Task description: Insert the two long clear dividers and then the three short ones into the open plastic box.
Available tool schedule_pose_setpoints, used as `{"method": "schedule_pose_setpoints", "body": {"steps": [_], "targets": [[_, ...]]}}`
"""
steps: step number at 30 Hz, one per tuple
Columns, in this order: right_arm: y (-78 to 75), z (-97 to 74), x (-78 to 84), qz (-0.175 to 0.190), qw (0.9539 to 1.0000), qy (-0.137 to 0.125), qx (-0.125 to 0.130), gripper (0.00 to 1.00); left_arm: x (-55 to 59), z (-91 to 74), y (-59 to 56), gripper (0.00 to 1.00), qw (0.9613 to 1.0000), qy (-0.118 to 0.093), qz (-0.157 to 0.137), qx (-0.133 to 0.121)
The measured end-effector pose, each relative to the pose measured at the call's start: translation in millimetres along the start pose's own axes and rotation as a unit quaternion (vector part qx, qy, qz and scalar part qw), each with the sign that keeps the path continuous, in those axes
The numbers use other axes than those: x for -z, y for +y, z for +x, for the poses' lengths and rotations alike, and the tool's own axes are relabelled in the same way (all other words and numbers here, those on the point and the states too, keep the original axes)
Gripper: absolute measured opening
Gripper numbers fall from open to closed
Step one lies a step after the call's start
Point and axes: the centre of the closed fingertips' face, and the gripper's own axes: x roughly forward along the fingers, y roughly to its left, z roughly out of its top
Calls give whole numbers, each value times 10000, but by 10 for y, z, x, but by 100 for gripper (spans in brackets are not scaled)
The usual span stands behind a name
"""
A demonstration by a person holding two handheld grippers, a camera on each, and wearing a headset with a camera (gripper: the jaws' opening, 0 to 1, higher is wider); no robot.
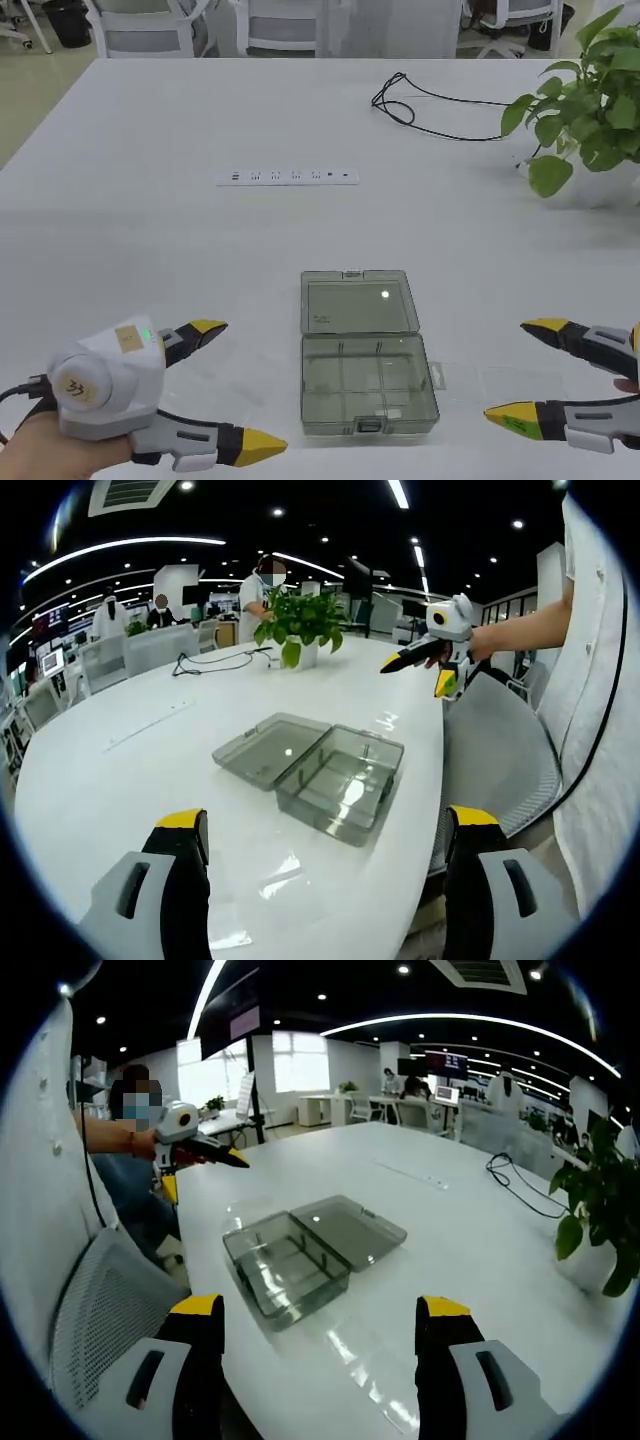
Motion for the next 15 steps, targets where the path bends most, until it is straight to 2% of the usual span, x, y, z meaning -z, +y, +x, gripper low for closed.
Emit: {"method": "schedule_pose_setpoints", "body": {"steps": [15], "targets": [[25, 3, -5, 3, 10000, -2, -10, 79, 14, 4, -10, 100, 10000, 9, -11, 15]]}}
